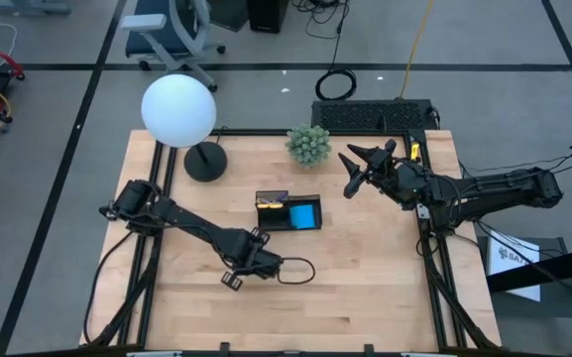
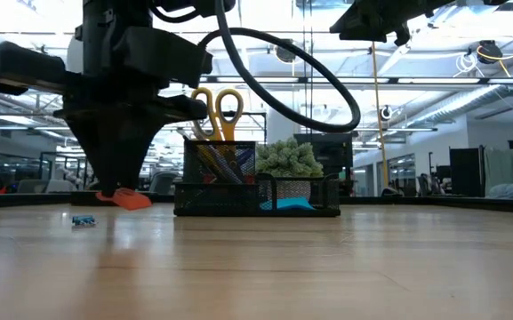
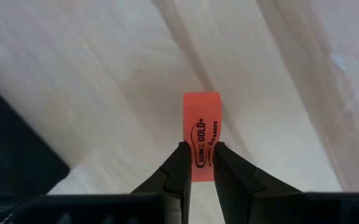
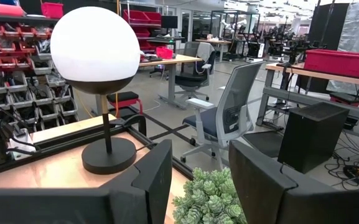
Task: Pick and place office supplies into organizer
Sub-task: Put the orange eraser into the desk organizer
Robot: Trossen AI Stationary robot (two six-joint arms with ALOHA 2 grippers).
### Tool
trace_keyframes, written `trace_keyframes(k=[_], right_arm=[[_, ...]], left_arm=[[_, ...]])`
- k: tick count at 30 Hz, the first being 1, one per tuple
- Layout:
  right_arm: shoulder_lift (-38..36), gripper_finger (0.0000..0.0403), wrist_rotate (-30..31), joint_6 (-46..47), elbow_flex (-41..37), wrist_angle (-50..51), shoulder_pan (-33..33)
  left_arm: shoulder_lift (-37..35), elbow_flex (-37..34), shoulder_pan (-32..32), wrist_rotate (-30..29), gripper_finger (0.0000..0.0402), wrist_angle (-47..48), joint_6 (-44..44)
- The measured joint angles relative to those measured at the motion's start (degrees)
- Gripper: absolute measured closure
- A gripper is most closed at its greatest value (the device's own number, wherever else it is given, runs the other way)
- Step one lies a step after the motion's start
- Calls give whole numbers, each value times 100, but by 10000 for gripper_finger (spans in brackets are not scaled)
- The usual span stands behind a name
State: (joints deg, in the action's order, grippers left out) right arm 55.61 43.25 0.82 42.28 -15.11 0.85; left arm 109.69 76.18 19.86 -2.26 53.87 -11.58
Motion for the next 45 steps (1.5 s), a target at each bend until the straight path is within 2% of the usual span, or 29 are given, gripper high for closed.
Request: trace_keyframes(k=[6, 16, 21, 31, 45], right_arm=[[0, 250, 2, -1, 0, 0, 2], [0, 250, 2, -1, 0, -5, 0], [0, 250, 1, -1, 0, -3, 0], [0, 250, 1, -2, 0, -3, 2], [0, 250, 2, -1, 0, -3, 1]], left_arm=[[-97, 6, -114, -425, 341, 86, -59], [-865, 17, -454, -1355, 341, -42, -63], [-1023, 20, -609, -1814, 341, -182, -72], [-884, 20, -800, -2320, 341, -562, -160], [-839, 17, -1128, -2392, 341, -919, -174]])
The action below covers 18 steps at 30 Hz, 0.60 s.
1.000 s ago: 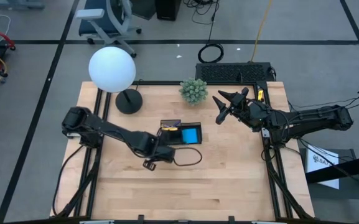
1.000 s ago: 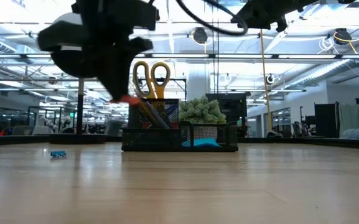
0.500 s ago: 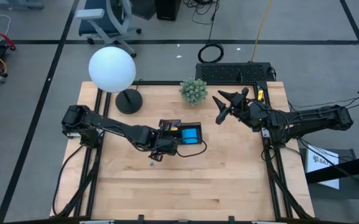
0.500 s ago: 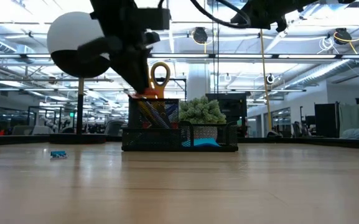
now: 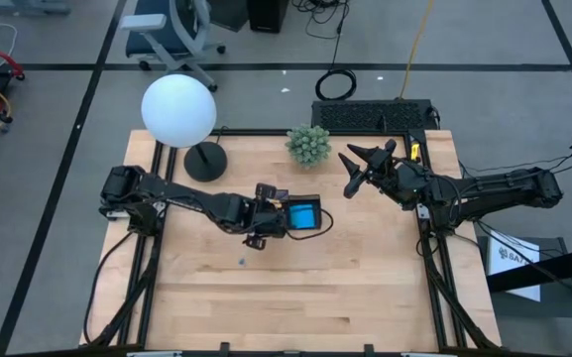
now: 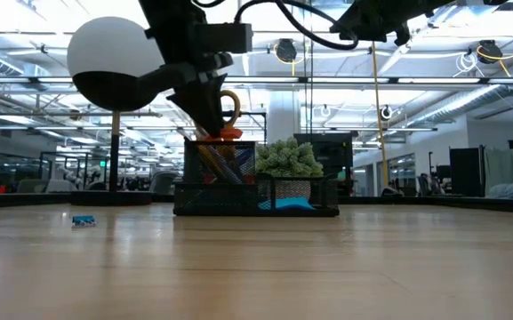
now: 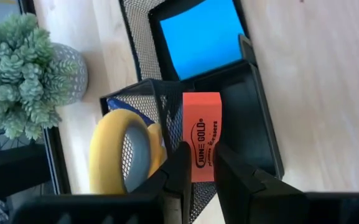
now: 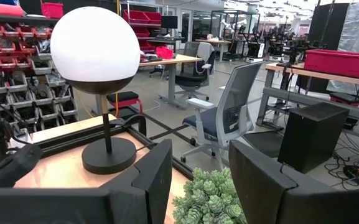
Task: Pick and place office supplies into organizer
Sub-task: Put the orange eraser into the desk organizer
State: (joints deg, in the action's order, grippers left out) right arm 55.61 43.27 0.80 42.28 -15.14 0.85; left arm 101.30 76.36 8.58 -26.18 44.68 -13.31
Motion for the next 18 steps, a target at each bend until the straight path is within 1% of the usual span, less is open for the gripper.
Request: trace_keyframes(k=[10, 14, 18], right_arm=[[0, 250, 0, -1, 0, 0, 0], [0, 250, -2, 0, 0, 1, -1], [0, 250, 0, 0, 0, 0, 1]], left_arm=[[0, 0, -108, 112, 335, 3, 35], [0, 0, -108, 156, 313, 9, 45], [0, 0, -108, 70, 280, 14, 134]])
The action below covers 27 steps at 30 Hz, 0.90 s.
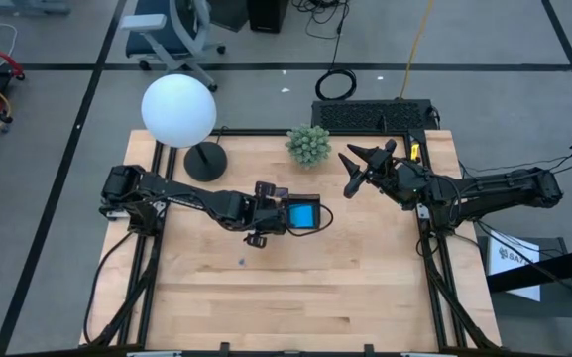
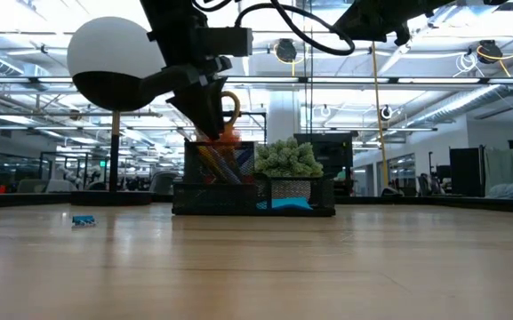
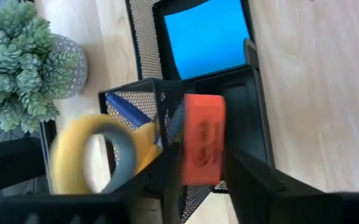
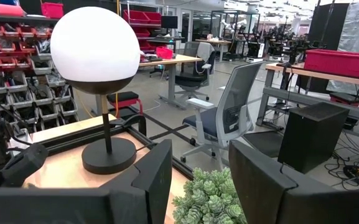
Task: Pick and place office supplies into organizer
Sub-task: Put the orange eraser into the desk organizer, then put the binder clip into the desk organizer
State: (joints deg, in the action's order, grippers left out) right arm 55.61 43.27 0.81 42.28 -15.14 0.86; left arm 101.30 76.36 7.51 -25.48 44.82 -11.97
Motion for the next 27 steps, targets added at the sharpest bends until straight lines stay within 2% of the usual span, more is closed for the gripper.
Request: trace_keyframes(k=[6, 11, 17, 27], right_arm=[[0, 250, 0, 0, 0, 0, -1], [0, 250, 0, 1, 0, 0, -2], [0, 250, 0, 0, 0, 0, 0], [0, 250, 0, 1, 0, 0, 0]], left_arm=[[0, 0, 0, -13, 230, 2, 50], [0, 0, 2, 15, 205, 61, 206], [0, 0, 165, 368, 199, 431, 212], [0, 0, 667, 1316, 199, 816, -45]])
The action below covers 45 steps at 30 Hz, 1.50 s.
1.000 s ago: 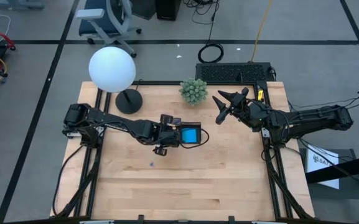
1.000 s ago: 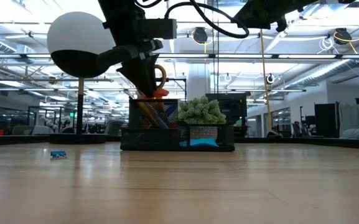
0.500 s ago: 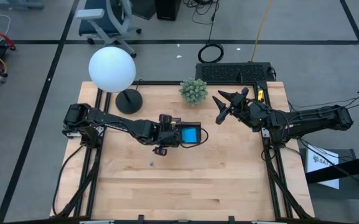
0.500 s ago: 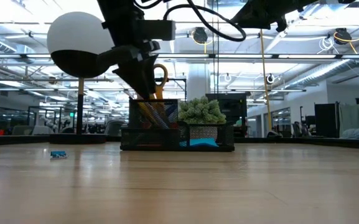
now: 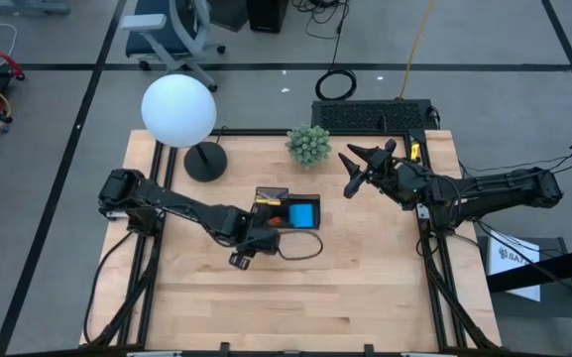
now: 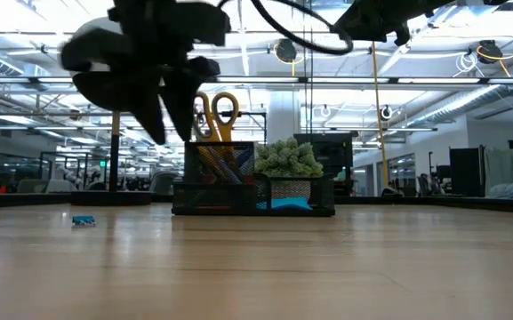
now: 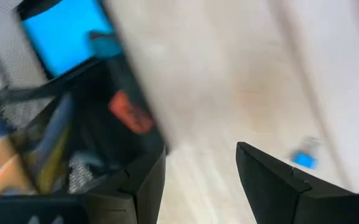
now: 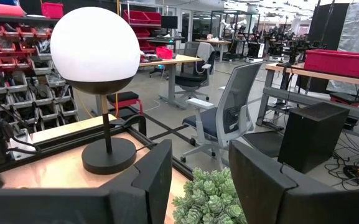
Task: Pick and place office supplies into organizer
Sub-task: Put the binder clip into the desk organizer
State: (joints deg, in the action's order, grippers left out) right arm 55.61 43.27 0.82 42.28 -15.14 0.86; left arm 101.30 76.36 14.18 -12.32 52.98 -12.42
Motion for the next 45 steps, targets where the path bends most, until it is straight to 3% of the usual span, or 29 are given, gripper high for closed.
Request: trace_keyframes(k=[7, 13, 23, 45], right_arm=[[0, 250, 0, -1, 0, 2, -1], [0, 250, 0, 0, 0, 1, -1], [0, 250, 0, -1, 0, 0, 0], [0, 250, 0, -1, 0, 2, -1]], left_arm=[[0, 0, 344, 647, 199, 77, -681], [0, -34, 514, 753, 199, 8, -979], [0, -985, 550, 1100, 199, -671, -1064], [-140, -2144, 486, 1606, 199, -1989, -1327]])
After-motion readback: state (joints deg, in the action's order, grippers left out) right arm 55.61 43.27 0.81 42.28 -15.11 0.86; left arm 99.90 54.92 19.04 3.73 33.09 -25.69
